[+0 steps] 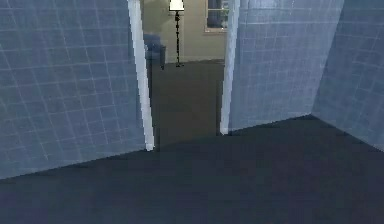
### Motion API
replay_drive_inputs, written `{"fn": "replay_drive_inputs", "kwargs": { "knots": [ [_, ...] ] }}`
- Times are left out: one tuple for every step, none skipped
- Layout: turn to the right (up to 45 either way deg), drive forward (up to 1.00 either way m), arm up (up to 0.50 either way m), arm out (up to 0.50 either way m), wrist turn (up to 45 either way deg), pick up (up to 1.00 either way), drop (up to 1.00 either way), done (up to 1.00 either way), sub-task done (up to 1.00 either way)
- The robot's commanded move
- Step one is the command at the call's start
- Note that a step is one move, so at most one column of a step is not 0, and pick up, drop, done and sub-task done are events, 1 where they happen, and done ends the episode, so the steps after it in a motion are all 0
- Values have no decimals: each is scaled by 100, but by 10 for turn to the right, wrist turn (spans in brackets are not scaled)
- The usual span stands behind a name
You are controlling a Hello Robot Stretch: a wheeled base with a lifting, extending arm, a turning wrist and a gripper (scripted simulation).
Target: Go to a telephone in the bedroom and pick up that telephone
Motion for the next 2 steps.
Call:
{"fn": "replay_drive_inputs", "kwargs": {
  "knots": [
    [0, 100, 0, 0, 0, 0, 0, 0, 0],
    [-30, 0, 0, 0, 0, 0, 0, 0, 0]
  ]
}}
